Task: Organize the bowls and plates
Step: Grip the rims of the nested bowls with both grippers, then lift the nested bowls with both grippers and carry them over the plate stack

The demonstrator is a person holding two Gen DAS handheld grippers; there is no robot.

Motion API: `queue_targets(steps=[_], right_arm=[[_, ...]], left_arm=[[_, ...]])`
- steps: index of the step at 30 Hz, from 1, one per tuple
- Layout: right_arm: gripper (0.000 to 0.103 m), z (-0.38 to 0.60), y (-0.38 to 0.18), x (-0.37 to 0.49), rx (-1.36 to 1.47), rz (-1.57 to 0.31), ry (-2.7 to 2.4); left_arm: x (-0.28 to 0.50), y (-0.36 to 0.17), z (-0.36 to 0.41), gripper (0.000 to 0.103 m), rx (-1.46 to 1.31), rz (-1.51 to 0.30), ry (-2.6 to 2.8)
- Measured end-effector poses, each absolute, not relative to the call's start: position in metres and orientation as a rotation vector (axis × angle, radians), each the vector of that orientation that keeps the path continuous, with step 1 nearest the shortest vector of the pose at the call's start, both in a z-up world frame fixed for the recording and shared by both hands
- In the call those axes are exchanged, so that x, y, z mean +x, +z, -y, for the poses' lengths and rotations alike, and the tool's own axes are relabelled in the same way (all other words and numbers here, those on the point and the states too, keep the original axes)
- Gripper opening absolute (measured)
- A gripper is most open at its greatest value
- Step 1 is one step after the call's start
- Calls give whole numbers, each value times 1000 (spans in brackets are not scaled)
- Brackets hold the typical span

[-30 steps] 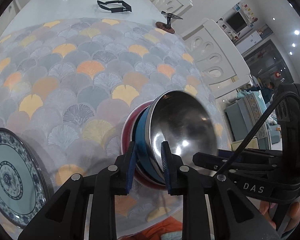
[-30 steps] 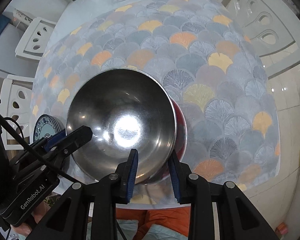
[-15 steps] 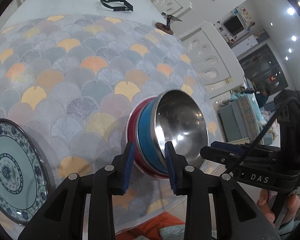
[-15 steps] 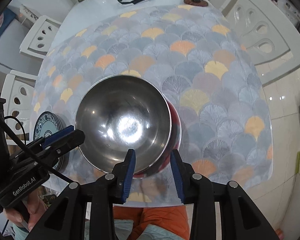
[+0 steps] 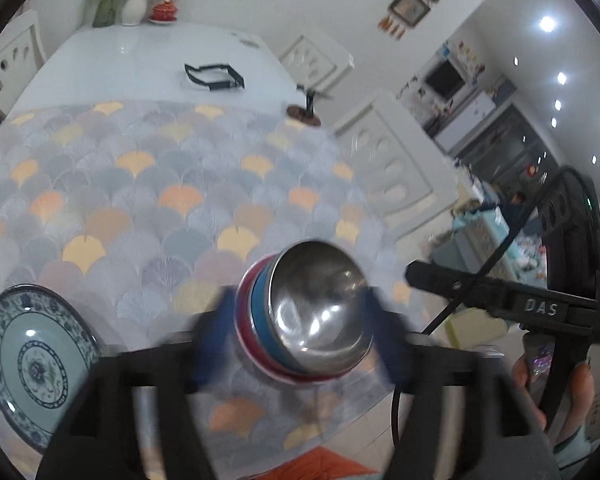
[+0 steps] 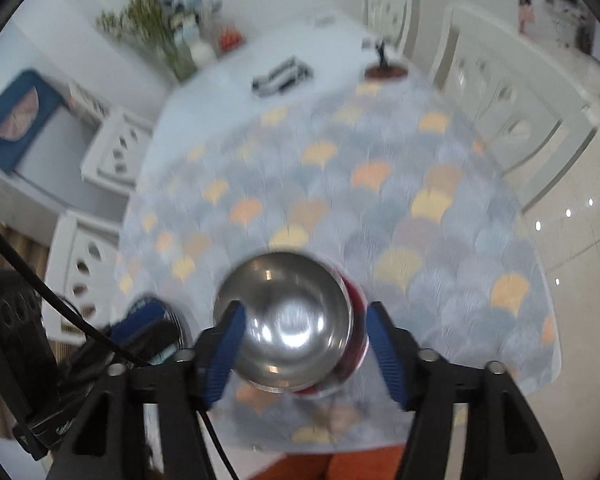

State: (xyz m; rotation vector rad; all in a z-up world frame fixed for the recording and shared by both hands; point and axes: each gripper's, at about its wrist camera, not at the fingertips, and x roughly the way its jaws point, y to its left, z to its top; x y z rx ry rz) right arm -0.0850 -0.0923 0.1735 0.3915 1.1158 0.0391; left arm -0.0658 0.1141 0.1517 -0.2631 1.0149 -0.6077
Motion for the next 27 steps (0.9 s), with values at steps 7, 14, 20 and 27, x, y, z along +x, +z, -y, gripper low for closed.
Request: queue_targets(steps=[7,14,20,27], right_arm=[[70,110,139,-68,459,-1196,64],[70,125,80,-56,527,-1322,146],[70,124,58,-45,540,-1367,220],[64,121,41,-32,506,-1394,265]], left_arm=[[-53,115,-123,75,-403,-1144,-519],[-46,66,-121,70,-536,-1251,-417],[-47,51,-115,68,-557,-1270,-364],[-43,36,-109,60,-603,-1282,-337]])
